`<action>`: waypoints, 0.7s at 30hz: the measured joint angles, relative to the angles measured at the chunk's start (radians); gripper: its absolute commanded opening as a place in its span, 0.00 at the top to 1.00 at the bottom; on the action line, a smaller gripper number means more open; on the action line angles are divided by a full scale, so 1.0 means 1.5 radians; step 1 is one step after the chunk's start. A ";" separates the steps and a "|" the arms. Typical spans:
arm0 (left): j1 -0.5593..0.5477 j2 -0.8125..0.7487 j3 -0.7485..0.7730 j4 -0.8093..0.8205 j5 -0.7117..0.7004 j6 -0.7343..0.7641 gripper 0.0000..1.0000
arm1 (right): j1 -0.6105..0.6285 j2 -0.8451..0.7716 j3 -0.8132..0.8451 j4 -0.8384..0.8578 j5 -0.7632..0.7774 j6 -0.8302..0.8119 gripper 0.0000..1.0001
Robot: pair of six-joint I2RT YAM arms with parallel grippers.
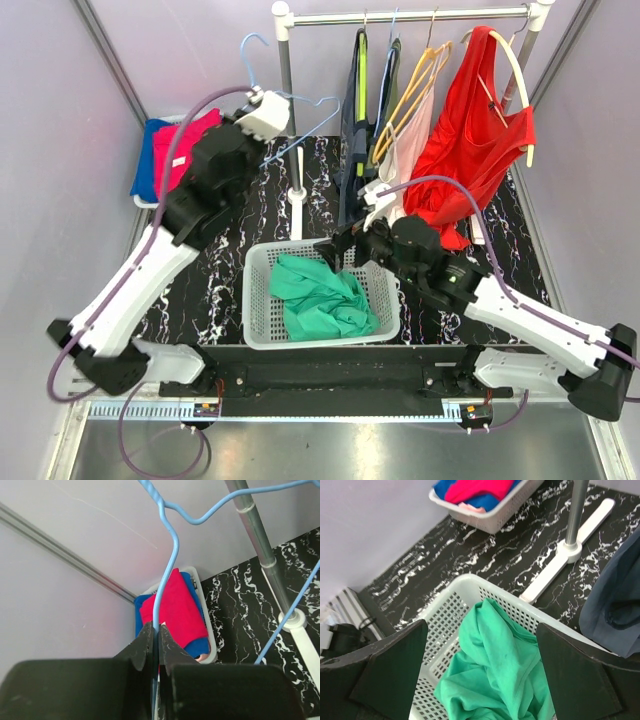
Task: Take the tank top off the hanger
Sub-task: Place the hanger at the clothesline.
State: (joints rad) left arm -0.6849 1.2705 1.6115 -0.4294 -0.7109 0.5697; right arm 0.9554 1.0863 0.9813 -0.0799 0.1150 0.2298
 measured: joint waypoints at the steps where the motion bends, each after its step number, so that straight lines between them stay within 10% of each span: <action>1: -0.004 0.024 0.018 0.000 -0.008 0.010 1.00 | 0.000 -0.008 0.000 0.000 0.000 0.002 0.00; 21: -0.036 0.301 0.184 0.354 -0.139 0.380 1.00 | 0.000 -0.201 -0.069 -0.022 0.005 0.028 0.00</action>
State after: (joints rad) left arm -0.7395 1.7222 1.8877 0.1009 -0.9195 1.1404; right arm 0.9554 0.7853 0.8783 -0.1131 0.1223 0.2718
